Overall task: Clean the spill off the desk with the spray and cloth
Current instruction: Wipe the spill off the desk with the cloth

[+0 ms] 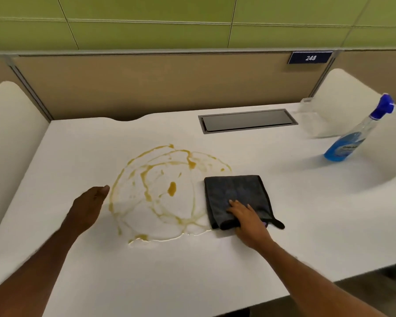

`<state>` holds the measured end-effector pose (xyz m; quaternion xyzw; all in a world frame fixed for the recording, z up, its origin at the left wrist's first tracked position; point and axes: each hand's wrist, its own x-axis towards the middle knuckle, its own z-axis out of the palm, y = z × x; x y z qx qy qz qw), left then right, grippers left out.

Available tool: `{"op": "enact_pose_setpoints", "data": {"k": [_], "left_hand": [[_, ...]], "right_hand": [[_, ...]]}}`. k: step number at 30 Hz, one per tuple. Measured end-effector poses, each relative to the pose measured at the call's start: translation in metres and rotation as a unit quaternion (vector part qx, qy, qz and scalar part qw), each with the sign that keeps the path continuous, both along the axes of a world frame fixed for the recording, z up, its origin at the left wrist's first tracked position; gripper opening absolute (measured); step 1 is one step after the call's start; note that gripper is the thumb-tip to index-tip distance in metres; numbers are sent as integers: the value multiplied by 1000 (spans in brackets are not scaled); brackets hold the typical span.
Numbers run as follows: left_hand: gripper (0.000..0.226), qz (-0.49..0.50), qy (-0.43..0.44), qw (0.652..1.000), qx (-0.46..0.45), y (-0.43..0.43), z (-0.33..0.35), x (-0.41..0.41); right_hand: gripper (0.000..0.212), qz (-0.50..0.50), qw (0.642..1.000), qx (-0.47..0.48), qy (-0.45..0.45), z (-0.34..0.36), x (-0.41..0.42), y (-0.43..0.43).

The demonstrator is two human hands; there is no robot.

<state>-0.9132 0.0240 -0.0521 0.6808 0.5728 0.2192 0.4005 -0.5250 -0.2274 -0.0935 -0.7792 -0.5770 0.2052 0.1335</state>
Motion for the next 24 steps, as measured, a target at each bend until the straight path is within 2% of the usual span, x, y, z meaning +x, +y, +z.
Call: {"op": "enact_pose_setpoints", "data": {"k": [4,8,9,11,13,16,20,24], "left_hand": [[47,-58,147,983,90,-1,-15,-21],[73,-120,252,946,162,1,-35,-32],[78,-127,265,940,172,2,-38,-30],[83,-139,294,927,186,5,-44,-29],[85,-146,316,919,184,5,-51,-27],[83,-137,333,914,187,3,-63,-28],[82,-124,341,914,182,8,-72,-30],[84,-106,316,929,160,11,-84,-32]], "right_hand": [[59,14,998,-51,-30,14,0,3],[59,-83,993,69,-41,17,0,35],[63,-110,990,57,-59,13,0,43],[78,-152,984,-32,-83,-1,-5,57],[93,-171,976,-98,-95,-14,-10,67],[104,-180,968,-119,-129,-23,-15,81],[106,-174,966,-111,-155,-24,-9,108],[100,-146,975,-99,-133,-25,-11,145]]}}
